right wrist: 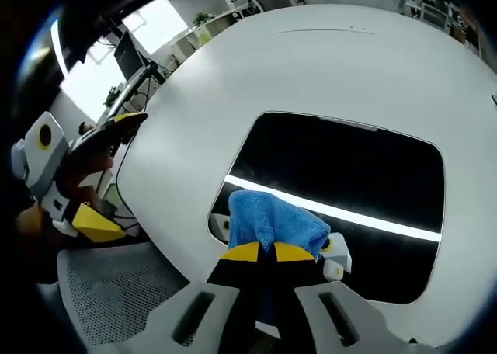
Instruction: Wipe the mirror surface with the cleaning cloth until all visible marks leave the cleaned area.
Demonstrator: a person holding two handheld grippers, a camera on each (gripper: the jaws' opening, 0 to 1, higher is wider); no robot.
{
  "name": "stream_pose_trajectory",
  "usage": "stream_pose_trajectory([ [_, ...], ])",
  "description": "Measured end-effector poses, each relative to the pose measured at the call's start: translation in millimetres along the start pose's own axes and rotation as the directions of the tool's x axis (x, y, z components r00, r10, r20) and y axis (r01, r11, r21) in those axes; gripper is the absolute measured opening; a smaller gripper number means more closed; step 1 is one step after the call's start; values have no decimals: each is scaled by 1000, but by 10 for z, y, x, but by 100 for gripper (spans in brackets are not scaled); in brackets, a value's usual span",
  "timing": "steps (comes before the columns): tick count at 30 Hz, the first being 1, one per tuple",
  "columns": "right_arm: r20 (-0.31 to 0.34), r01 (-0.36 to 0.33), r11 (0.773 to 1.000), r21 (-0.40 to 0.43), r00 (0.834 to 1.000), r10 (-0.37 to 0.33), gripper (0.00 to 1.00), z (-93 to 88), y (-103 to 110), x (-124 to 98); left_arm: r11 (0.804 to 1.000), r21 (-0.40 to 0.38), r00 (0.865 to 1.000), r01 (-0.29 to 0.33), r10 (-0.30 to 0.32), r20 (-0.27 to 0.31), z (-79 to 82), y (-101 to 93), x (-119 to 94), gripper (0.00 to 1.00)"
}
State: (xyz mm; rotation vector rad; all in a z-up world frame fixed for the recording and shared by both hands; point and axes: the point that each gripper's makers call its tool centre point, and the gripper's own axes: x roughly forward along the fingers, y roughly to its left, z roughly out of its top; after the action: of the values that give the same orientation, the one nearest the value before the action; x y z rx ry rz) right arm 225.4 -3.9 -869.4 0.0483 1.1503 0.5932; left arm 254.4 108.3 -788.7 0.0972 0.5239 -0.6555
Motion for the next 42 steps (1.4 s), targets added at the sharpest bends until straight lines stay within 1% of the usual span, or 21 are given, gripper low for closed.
stream_pose_trajectory([
  [4, -2, -4, 1000, 11, 1000, 5, 0, 5, -4, -6, 1000, 13, 1000, 11, -11, -7, 16, 5, 25, 99],
  [8, 0, -5, 1000, 14, 1000, 5, 0, 6, -14, -7, 1000, 5, 1000, 1, -1, 5, 65, 80, 48, 98],
  [13, -3, -1, 1000, 18, 1000, 1, 0, -7, -55, -26, 1000, 7, 1000, 1, -1, 14, 97, 88, 61, 98],
  [23, -3, 10, 999, 37, 1000, -10, 0, -33, -171, -90, 1000, 7, 1000, 5, -5, 4, 39, 86, 56, 98],
  [26, -2, 24, 999, 38, 1000, -23, 0, -40, -239, -119, 1000, 6, 1000, 2, -2, 4, 36, 119, 52, 98],
  [28, 1, 17, 998, 67, 1000, -17, 0, -49, -281, -134, 1000, 5, 1000, -2, 2, 9, 50, 140, 42, 98],
  [29, -1, 19, 998, 63, 1000, -19, 0, -49, -295, -139, 1000, 4, 1000, -4, 4, 9, 51, 148, 39, 98],
  [31, -5, 27, 998, 53, 1000, -27, 0, -50, -308, -149, 1000, 4, 1000, -6, 6, 7, 43, 163, 33, 98],
  [42, -15, 31, 998, 60, 999, -31, 0, -68, -347, -165, 1000, 3, 1000, -7, 7, 14, 61, 219, 33, 98],
])
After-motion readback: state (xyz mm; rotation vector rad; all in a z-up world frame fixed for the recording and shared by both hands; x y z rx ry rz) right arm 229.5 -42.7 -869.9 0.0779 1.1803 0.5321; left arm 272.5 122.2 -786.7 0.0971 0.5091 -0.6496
